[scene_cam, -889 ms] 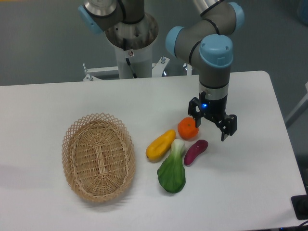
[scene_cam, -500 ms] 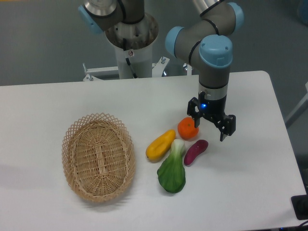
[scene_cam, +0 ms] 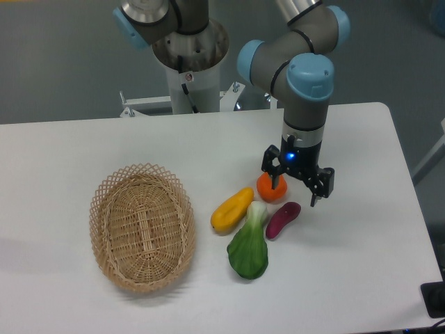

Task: Pick up the green vegetable from the table
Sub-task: 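Move the open gripper toward the green bok choy, then lower the gripper down around the bok choy leaves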

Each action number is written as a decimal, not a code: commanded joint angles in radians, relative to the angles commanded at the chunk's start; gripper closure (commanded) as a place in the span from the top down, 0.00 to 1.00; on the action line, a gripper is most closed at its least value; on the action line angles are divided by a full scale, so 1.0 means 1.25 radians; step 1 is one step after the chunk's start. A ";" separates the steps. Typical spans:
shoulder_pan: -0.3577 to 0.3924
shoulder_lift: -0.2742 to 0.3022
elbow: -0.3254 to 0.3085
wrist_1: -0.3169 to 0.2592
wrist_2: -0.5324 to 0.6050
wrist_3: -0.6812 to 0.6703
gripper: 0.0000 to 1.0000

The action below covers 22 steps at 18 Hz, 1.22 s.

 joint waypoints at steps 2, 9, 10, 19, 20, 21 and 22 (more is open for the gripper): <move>-0.023 -0.031 0.016 0.011 0.001 -0.087 1.00; -0.087 -0.109 0.044 0.051 0.027 -0.184 1.00; -0.096 -0.129 0.059 0.064 0.027 -0.205 1.00; -0.138 -0.199 0.102 0.066 0.061 -0.256 1.00; -0.139 -0.200 0.099 0.066 0.061 -0.256 1.00; -0.139 -0.201 0.099 0.066 0.063 -0.256 1.00; -0.140 -0.201 0.101 0.066 0.067 -0.256 1.00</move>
